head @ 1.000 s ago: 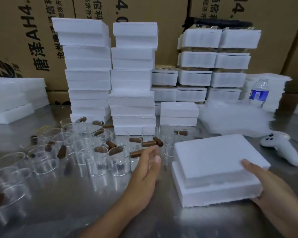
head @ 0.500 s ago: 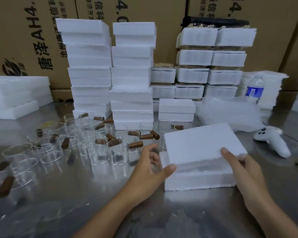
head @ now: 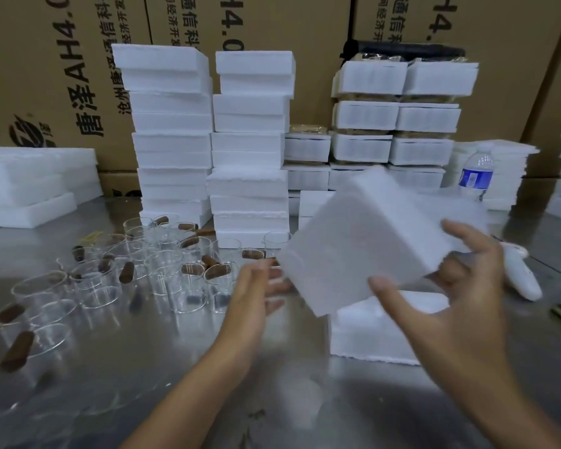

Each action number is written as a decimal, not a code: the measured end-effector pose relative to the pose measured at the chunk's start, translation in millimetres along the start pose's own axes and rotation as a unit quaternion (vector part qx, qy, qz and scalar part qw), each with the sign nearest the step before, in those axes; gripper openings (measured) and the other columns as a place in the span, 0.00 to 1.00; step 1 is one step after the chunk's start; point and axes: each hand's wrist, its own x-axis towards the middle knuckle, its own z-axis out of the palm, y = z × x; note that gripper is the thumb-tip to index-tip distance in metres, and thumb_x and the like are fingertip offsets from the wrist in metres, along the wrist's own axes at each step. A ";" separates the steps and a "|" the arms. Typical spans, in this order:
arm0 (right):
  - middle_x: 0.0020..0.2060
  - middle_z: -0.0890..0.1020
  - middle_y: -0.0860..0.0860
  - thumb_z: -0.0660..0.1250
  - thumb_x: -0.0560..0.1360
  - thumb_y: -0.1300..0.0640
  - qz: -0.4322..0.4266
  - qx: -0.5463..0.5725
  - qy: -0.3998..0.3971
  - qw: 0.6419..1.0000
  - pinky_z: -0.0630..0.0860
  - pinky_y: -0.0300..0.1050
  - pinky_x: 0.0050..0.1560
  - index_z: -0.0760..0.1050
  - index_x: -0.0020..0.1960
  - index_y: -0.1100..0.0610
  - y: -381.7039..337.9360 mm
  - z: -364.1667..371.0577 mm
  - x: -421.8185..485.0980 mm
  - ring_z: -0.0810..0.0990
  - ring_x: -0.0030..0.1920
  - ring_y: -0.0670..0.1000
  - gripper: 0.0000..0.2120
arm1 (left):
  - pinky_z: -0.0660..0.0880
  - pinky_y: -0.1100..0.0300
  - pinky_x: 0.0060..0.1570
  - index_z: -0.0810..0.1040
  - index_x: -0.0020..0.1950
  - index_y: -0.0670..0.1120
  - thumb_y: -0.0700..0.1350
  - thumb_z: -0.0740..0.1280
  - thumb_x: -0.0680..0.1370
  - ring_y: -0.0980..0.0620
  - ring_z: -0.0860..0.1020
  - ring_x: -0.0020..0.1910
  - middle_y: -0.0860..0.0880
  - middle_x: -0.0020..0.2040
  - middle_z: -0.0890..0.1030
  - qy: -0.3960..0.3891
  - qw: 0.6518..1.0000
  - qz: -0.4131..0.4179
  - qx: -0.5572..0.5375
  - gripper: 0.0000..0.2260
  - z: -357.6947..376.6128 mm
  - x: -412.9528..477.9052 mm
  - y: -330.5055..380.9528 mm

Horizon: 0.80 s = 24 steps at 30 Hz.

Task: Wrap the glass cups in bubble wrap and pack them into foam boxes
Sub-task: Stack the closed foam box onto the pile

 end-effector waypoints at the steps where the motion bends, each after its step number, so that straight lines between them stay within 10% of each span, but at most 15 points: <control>1: 0.48 0.75 0.24 0.78 0.58 0.48 -0.023 -0.013 -0.024 0.999 0.76 0.39 0.49 0.60 0.56 0.30 -3.6 8.3 -5.9 0.78 0.49 0.36 0.36 | 0.77 0.62 0.39 0.74 0.51 0.49 0.48 0.57 0.82 0.58 0.83 0.39 0.53 0.43 0.82 0.044 0.999 0.019 -0.007 0.08 -5.5 0.4 6.0; 5: 0.54 0.74 0.38 0.69 0.65 0.47 -0.173 -0.117 -0.089 0.974 0.67 0.23 0.49 0.64 0.62 0.38 -4.4 43.1 -23.7 0.74 0.49 0.38 0.27 | 0.74 0.62 0.37 0.74 0.47 0.50 0.45 0.59 0.80 0.54 0.80 0.41 0.52 0.44 0.79 0.167 0.984 0.054 -0.015 0.05 -36.3 3.1 24.7; 9: 0.52 0.80 0.49 0.67 0.65 0.53 -0.301 -0.245 -0.115 0.915 0.74 0.43 0.50 0.66 0.66 0.51 10.1 70.7 -36.9 0.75 0.49 0.50 0.30 | 0.73 0.67 0.29 0.75 0.46 0.49 0.43 0.59 0.80 0.60 0.80 0.34 0.51 0.42 0.77 0.190 0.981 0.023 -0.032 0.07 -57.3 5.6 38.9; 16: 0.42 0.82 0.51 0.79 0.56 0.55 -0.342 -0.378 -0.157 0.846 0.76 0.41 0.37 0.80 0.51 0.52 18.6 98.5 -46.2 0.80 0.39 0.52 0.23 | 0.76 0.56 0.42 0.73 0.56 0.45 0.45 0.62 0.80 0.49 0.79 0.51 0.45 0.52 0.78 0.109 0.990 -0.076 0.037 0.06 -80.8 8.9 55.0; 24: 0.39 0.79 0.48 0.76 0.62 0.50 -0.363 -0.386 -0.210 0.821 0.74 0.42 0.37 0.79 0.48 0.51 17.3 114.3 -54.5 0.77 0.38 0.51 0.15 | 0.73 0.59 0.42 0.71 0.61 0.46 0.37 0.69 0.75 0.50 0.77 0.48 0.46 0.54 0.77 0.040 0.973 -0.101 0.205 0.16 -78.5 0.0 40.5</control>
